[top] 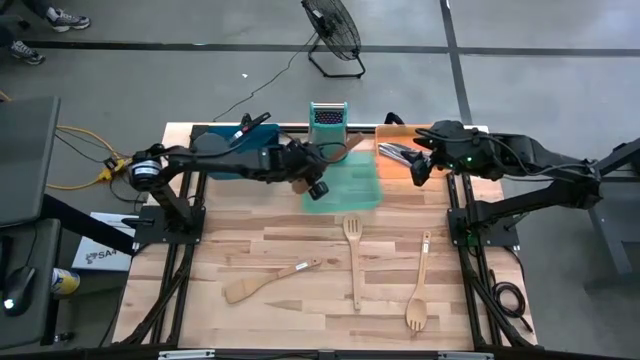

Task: Pick & Place Kitchen Items
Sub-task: Put the wooden spoon into the green bin

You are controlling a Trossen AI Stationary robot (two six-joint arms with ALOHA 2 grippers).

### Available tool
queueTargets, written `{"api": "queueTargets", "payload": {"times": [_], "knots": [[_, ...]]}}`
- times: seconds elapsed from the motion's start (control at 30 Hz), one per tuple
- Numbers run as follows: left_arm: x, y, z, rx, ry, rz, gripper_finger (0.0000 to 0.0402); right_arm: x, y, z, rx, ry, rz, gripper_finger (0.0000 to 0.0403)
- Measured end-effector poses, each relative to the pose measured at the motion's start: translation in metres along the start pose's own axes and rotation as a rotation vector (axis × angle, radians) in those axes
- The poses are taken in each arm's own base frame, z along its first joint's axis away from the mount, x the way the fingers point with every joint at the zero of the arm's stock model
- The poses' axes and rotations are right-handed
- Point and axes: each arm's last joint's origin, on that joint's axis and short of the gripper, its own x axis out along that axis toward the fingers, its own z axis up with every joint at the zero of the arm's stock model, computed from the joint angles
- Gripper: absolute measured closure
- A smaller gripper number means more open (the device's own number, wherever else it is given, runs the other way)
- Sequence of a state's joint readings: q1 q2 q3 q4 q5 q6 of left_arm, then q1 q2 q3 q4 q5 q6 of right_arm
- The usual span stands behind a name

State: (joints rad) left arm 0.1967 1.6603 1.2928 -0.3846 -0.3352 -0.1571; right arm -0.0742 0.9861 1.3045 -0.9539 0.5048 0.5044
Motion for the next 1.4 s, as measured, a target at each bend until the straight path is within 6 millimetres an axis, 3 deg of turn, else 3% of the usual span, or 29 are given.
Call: {"api": "queueTargets", "payload": {"times": [0.17,0.53,0.6,1.0,1.4], "knots": [[0.008,-0.005,0.009,-0.054,0.026,-0.002,0.0335,0.003,0.002,0.000,0.018,0.010,0.000,0.0165],[-0.019,-0.004,0.057,-0.106,-0.120,-0.072,0.0336,0.008,0.004,-0.001,0.006,0.027,-0.016,0.0165],[-0.015,-0.006,0.059,-0.134,-0.149,-0.094,0.0336,0.008,0.004,-0.002,0.005,0.029,-0.017,0.0165],[0.045,-0.022,0.028,-0.211,0.036,-0.058,0.0336,0.008,0.004,-0.002,-0.006,0.025,-0.036,0.0165],[0.049,-0.021,0.006,-0.149,0.246,-0.031,0.0336,0.008,0.003,-0.003,-0.014,0.037,-0.041,0.0165]]}}
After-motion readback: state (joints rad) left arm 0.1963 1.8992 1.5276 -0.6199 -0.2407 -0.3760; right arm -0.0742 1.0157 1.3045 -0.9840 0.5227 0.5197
